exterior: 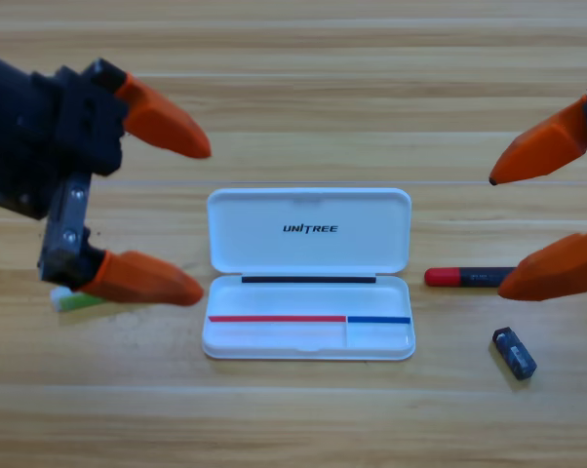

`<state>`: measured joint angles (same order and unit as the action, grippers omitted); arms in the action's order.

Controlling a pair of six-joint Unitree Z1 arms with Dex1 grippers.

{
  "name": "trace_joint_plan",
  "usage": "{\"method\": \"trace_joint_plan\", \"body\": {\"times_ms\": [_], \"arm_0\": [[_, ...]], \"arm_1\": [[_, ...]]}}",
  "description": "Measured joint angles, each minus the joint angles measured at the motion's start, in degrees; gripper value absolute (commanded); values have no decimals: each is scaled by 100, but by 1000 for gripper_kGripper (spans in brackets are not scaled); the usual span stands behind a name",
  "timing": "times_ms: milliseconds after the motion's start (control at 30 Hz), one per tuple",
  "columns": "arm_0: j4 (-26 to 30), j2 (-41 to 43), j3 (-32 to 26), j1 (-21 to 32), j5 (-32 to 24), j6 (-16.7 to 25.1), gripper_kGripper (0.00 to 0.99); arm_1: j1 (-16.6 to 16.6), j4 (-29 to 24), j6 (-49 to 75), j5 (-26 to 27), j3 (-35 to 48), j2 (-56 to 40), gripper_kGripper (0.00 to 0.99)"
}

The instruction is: Clean up eraser and pencils

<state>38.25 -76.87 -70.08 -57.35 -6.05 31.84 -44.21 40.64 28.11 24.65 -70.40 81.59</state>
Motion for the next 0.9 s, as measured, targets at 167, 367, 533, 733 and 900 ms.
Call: {"method": "trace_joint_plan", "body": {"times_ms": [167,367,533,733,900], "arm_0": [[0,4,0,0,143,-126,974],[0,4,0,0,186,-199,979],[24,4,1,0,202,-200,988],[152,-42,28,-6,959,-25,989],[254,-350,25,234,1726,789,980]], "arm_1": [[-3,0,0,0,2,0,985],[-5,-2,-66,-12,27,0,985],[-5,-3,-217,-71,81,0,985],[-6,-8,-871,-826,108,1,986],[-10,-15,-1546,-2212,120,42,985]]}}
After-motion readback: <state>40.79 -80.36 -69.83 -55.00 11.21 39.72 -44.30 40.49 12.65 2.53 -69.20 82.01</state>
